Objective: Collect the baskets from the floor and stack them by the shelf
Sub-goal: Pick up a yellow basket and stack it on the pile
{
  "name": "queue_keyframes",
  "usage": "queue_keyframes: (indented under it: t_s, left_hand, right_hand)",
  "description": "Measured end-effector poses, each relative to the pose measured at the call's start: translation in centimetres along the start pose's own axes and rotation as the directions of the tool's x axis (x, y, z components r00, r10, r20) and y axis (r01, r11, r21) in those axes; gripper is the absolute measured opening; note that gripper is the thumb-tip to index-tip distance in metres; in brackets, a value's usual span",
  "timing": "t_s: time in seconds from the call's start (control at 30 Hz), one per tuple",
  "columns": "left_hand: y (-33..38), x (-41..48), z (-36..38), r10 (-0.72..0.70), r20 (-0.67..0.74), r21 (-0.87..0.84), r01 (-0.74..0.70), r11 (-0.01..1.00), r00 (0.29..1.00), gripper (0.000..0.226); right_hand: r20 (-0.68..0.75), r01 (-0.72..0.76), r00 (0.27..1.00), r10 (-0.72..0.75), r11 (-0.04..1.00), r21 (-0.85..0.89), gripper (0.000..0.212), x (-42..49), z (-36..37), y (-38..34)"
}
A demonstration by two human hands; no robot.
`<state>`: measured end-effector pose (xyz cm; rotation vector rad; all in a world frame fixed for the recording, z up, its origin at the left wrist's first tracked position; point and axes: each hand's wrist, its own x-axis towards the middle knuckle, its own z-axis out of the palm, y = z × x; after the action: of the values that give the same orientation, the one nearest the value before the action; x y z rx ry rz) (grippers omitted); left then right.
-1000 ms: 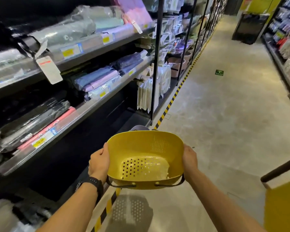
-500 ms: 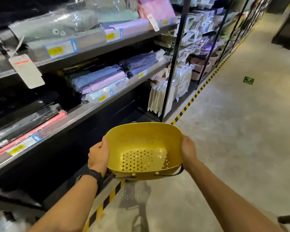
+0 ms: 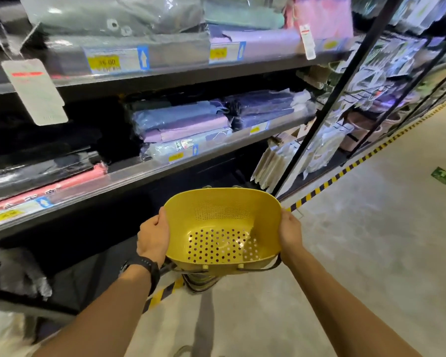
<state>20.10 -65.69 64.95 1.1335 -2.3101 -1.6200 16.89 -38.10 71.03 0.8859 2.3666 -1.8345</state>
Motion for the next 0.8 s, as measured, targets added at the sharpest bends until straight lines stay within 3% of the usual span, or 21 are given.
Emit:
queue_keyframes:
  t_s: [0.37, 0.53, 0.8]
  left_hand:
    - [0.9, -0.8, 8.3, -0.255, -0.280, -0.159, 0.217, 0.963, 0.926, 0.058]
    - [1.7, -2.7, 12.0, -0.363, -0.315, -0.250, 0.292, 0.923, 0.877, 0.052]
    - [0.5, -2.9, 12.0, -0.322, -0.391, -0.251, 0.237, 0.938, 0.862, 0.059]
  right_hand:
    - [0.327, 0.057, 0.945, -0.028, 0.995, -0.079, 0.039, 13.9, 1.5, -1.5]
    - [0.454, 0.064, 0.891, -0.006, 0.992, -0.112, 0.030, 18.4, 1.1, -1.9]
    - [0.501, -0.006, 0.860, 0.100, 0.983, -0.184, 0.022, 19.8, 4.0, -1.0]
